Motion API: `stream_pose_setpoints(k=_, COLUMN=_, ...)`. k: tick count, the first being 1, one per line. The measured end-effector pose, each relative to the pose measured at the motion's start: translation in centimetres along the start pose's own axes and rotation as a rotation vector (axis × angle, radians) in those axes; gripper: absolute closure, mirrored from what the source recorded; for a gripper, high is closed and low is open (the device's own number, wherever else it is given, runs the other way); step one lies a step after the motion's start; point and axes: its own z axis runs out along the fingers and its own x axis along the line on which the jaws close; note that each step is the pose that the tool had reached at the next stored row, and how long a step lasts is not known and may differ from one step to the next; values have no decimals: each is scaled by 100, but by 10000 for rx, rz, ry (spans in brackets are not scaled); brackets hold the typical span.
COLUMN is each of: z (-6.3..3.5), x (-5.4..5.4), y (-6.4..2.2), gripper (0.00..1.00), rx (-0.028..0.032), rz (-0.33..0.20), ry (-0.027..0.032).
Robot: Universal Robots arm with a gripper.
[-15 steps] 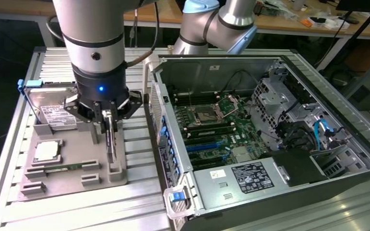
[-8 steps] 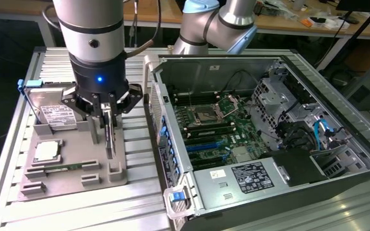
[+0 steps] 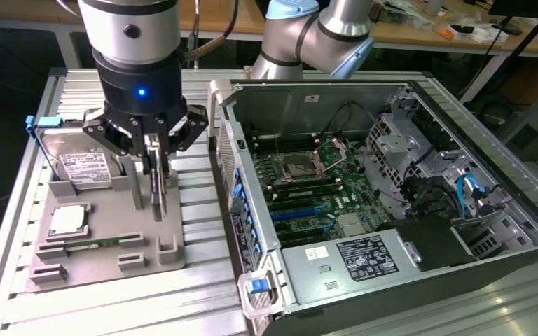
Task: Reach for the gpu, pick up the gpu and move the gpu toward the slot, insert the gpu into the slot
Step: 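Pick up the gpu and move the gpu toward the slot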
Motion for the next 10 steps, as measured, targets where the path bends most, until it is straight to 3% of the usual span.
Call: stream_pose_setpoints(k=10, z=-316, x=-3, y=13, gripper=73, rx=7, rz=0, ry=0)
